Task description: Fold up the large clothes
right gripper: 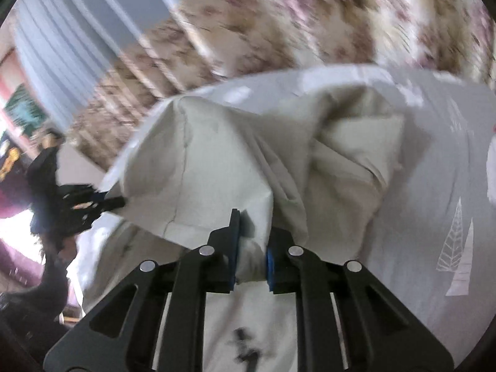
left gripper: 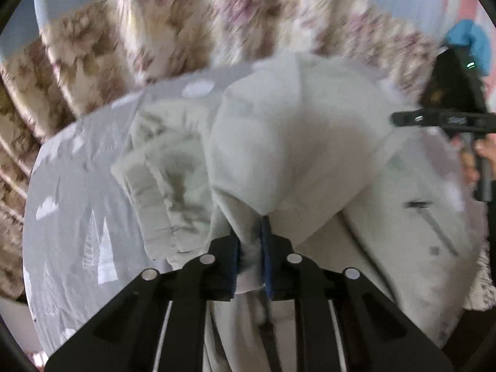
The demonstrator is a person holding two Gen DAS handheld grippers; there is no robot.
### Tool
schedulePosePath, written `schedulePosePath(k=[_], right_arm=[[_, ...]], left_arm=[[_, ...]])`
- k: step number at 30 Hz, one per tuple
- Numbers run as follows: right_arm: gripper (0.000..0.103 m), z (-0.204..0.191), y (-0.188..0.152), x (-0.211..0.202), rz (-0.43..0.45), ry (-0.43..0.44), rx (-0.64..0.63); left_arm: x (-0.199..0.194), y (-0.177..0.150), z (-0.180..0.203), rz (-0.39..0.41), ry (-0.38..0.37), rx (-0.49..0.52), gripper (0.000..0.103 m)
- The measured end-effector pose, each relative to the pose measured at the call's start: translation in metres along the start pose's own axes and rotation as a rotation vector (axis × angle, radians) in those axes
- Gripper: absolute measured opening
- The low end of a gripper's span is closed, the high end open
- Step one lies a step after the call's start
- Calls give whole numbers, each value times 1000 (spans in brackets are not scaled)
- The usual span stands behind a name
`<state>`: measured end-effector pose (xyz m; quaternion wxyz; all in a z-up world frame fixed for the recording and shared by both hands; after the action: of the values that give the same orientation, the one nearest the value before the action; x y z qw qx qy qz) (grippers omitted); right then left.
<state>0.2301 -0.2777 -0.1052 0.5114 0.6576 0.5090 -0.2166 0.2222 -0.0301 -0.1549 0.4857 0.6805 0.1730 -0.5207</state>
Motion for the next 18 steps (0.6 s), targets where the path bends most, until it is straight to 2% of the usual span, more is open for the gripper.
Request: schedulePosePath(k=[3,5,7,9,11,12,13,14,15,16,17,18], right_arm=[[14,8,2,24,1,-158,-72],[14,14,2,32,0,-201,-99],[12,22,0,35,3,-164,-63],[13,29,-6,32,15,-126,-26],[17,29,-13,28,24,-135,-35],[19,27,-16,26,27,-146,-46],[25,21,-20,21,36,-158,-70],[28,16,-21,17,42,-155,-81],[28,10,-22,9,58,-151,-89],[28,5,-22,1,78,-151,-98],[32,-1,-21,-10,107,-163,-115],[35,-6,-19,-18,133,-189,-133]], left_arm=[[34,8,-4,-24,54,-17,19],[42,11,-3,-16,84,4,20],[51,15,-4,-19,97,16,22],[55,15,-7,-21,76,16,24],[49,14,-8,-12,54,18,26],[44,13,-8,-11,57,22,29],[38,11,-8,-12,78,28,30],[34,11,-8,-11,113,37,39],[27,11,-8,-6,178,52,64],[17,10,-7,20,279,83,75],[8,10,-4,42,337,110,83],[0,9,-1,60,374,135,83]])
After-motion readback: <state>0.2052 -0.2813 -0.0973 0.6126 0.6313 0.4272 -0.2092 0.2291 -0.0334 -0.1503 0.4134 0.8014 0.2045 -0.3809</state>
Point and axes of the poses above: each gripper's, at about its wrist camera, not at the fingertips, and x roughly the way its jaws point, z to its right, y to its top, the point moved 7 cm from there along x, roughly the way its jaws point, and after that the axes turned 4 degrees about -z, right-handed, at the moved point
